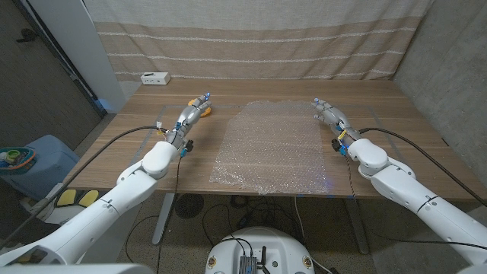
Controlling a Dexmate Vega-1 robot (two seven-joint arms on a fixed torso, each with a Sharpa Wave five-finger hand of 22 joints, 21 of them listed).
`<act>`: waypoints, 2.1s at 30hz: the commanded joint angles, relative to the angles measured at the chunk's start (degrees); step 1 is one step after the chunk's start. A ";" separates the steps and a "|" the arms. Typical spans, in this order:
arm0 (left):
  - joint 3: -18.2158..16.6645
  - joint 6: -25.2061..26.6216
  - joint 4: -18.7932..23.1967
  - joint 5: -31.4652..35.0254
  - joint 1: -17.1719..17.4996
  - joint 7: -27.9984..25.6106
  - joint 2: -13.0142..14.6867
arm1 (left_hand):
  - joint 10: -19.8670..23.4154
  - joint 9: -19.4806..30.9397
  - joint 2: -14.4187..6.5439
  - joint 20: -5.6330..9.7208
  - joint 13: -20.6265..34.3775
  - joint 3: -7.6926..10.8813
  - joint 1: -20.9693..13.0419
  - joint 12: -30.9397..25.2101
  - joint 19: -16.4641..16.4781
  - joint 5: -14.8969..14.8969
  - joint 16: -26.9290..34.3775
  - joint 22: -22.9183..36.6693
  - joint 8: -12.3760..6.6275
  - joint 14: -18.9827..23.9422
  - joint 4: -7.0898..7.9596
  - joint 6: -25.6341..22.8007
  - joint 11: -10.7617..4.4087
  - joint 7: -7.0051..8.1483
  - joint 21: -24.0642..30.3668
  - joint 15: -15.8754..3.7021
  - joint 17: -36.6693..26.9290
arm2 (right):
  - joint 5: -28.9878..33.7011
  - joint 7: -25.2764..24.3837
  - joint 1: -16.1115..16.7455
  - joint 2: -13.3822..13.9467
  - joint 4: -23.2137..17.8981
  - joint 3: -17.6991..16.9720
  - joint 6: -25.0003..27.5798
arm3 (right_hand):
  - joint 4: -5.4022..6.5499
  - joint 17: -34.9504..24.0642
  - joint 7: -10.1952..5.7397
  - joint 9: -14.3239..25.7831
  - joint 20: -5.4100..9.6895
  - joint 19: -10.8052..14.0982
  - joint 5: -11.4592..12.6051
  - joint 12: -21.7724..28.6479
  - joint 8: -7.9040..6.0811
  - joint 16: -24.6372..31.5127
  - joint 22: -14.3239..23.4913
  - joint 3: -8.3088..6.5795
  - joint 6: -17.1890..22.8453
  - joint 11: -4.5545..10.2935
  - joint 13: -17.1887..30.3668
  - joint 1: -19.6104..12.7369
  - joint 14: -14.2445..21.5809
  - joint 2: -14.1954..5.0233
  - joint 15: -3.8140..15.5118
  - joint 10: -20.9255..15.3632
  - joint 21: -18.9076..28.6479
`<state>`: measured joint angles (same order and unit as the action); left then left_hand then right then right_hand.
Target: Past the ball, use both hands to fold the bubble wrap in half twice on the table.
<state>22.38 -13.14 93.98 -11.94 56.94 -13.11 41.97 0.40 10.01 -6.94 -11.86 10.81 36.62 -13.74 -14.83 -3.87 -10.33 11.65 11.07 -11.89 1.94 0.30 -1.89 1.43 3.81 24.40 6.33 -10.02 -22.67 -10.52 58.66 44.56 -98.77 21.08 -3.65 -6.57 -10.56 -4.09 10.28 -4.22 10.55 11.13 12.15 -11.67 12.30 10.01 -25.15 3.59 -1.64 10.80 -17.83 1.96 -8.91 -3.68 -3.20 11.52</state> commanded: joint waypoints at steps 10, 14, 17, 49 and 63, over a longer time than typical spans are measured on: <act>-2.35 5.44 13.12 8.95 8.37 -2.92 6.54 | 0.31 0.31 -0.35 -0.44 0.22 0.17 -0.80 0.07 0.04 0.19 -0.26 0.30 0.24 0.18 -1.01 -0.32 -0.07 0.15 -0.22 -0.05 -0.06 | 5.73 -2.95 8.51 10.40 -15.29 -3.44 10.58 | -0.33 -0.32 -0.19 0.33 -0.26 0.44 -0.36 0.27 -0.16 0.23 0.15 -0.31 0.54 0.05 0.17 -0.95 0.46 -0.41 0.23 -0.57 0.31; -2.56 6.21 14.75 11.07 9.68 -3.60 7.31 | 0.29 0.31 -0.37 -0.44 0.23 0.19 -0.89 0.15 -0.01 0.19 -0.32 0.31 0.31 0.16 -1.17 -0.32 0.01 0.13 -0.27 -0.05 -0.07 | 6.77 -3.43 10.10 12.01 -17.51 -4.16 12.26 | -0.36 -0.36 -0.16 0.34 -0.22 0.46 -0.45 0.21 -0.10 0.22 0.16 -0.34 0.55 0.09 0.18 -1.06 0.48 -0.43 0.23 -0.60 0.31; -3.02 6.32 15.66 11.75 10.62 -3.90 7.65 | 0.32 0.32 -0.38 -0.44 0.24 0.20 -0.96 0.19 -0.02 0.18 -0.35 0.32 0.38 0.18 -1.30 -0.27 -0.04 0.21 -0.29 -0.01 -0.07 | 7.72 -3.89 11.39 13.21 -19.15 -4.73 13.34 | -0.37 -0.38 -0.14 0.34 -0.18 0.50 -0.50 0.19 -0.08 0.21 0.16 -0.35 0.59 0.09 0.19 -1.12 0.49 -0.44 0.30 -0.65 0.31; -6.42 13.50 26.00 20.26 18.82 -2.40 14.42 | 0.73 0.38 -0.75 -0.43 0.33 0.42 -1.75 0.61 -0.13 0.08 -0.63 0.41 1.20 0.13 -2.64 1.12 -0.31 0.70 -0.57 -0.37 -0.07 | 13.68 -5.74 22.68 23.63 -35.92 -9.64 32.72 | -0.28 -0.61 -0.36 0.41 0.42 0.98 -0.75 0.37 -0.16 0.48 0.17 -0.59 1.92 0.51 0.26 -1.75 1.42 -0.81 1.31 -2.32 0.38; -7.71 18.54 31.36 24.61 22.29 -0.14 18.00 | 0.70 0.38 -0.87 -0.39 0.35 0.62 -2.78 1.01 0.03 -0.11 -0.77 0.39 1.64 0.01 -3.98 2.97 -1.14 1.60 -0.72 -1.01 -0.09 | 16.31 -8.21 28.21 26.62 -41.82 -11.26 41.46 | -0.19 -0.68 -0.16 0.46 0.83 2.03 -0.72 0.34 -0.17 0.59 0.17 -0.94 2.50 0.69 0.29 -2.29 1.83 -1.19 1.79 -2.89 0.70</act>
<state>15.56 1.83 121.52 9.48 76.83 -14.82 57.40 1.07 10.27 -7.94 -11.86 11.08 37.20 -15.76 -13.94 -3.87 -10.33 11.13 11.33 -10.33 2.03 -3.17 0.52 0.66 5.13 23.72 5.80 -10.00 -8.26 -17.29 83.14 68.90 -136.22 10.88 31.21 -6.59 -11.08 -4.10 10.53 -3.38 12.00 10.37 12.15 -11.67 12.52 9.99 -25.59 5.64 -0.72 10.78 -19.49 3.58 -10.12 -2.04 -5.54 11.97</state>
